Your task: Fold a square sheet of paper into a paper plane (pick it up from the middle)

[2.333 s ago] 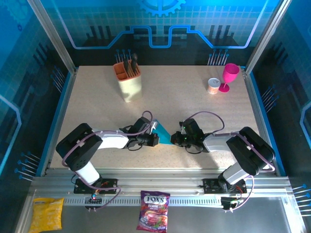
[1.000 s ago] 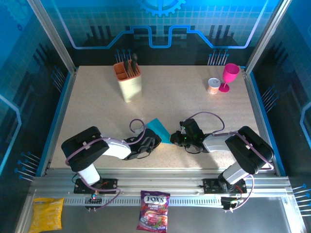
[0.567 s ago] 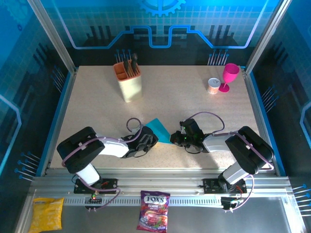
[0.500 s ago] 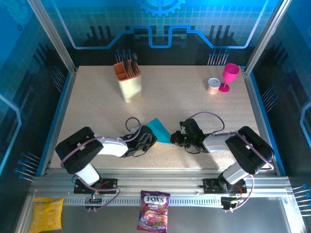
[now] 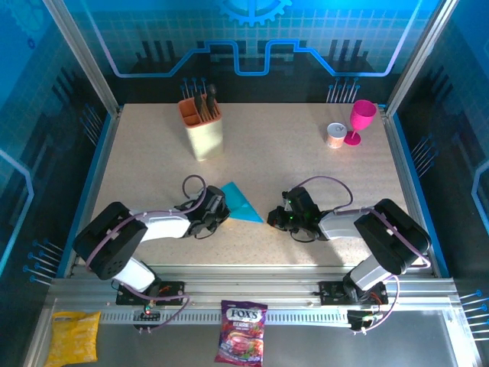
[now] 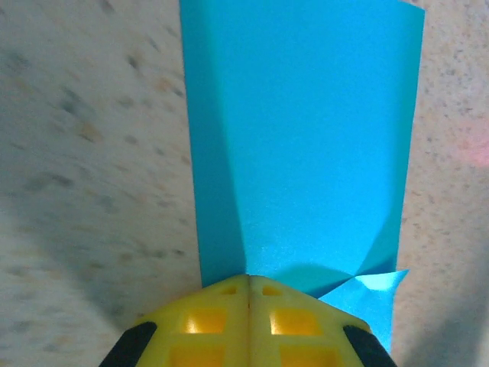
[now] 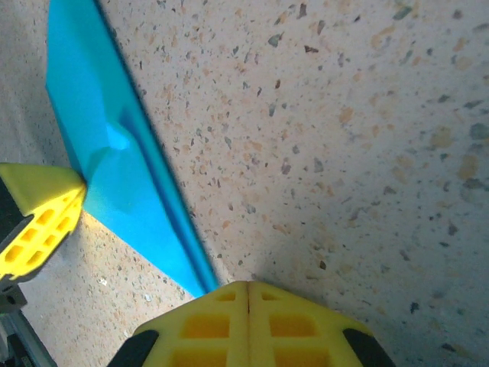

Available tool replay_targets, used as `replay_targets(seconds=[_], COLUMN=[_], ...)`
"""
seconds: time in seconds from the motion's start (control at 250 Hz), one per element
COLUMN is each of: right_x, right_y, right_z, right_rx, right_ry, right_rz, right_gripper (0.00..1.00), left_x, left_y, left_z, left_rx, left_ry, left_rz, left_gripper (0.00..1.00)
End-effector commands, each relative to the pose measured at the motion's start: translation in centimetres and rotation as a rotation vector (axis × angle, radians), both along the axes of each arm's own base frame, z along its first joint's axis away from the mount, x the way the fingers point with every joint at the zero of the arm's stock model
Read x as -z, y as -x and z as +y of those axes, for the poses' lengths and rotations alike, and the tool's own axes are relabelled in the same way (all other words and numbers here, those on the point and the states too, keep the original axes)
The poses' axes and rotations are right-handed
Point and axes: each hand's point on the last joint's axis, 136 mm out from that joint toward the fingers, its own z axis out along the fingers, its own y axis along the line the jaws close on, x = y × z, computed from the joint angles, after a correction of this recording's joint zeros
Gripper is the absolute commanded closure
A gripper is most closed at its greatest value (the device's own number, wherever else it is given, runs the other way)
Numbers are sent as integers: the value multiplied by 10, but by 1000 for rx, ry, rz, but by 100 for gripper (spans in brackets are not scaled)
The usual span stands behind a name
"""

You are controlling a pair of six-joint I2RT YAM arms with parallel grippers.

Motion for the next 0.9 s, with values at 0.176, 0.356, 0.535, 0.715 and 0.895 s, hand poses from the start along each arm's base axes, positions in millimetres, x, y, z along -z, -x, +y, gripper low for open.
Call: replay_targets(seconds=[0.176, 0.356, 0.535, 0.715, 0.895], right_x=[39, 24, -2, -23, -36], right_y=[34, 32, 30, 30, 30], right_z=[-29, -29, -33, -42, -48], right_rx=[26, 24, 1, -6, -8], right_ry=[154, 142, 163, 198, 213], right_rz=[152, 116, 61, 4, -28], right_gripper=[100, 100, 100, 100, 100], left_x=[-20, -27, -7, 14, 16], left_y=[14, 6, 7, 17, 32], left_z=[-15, -45, -57, -65, -92], left_rx=[302, 394, 435, 470, 510], left_ry=[-182, -188, -198, -197, -160], left_rz=[2, -37, -3, 38, 34], left_gripper=[100, 100, 100, 100, 100])
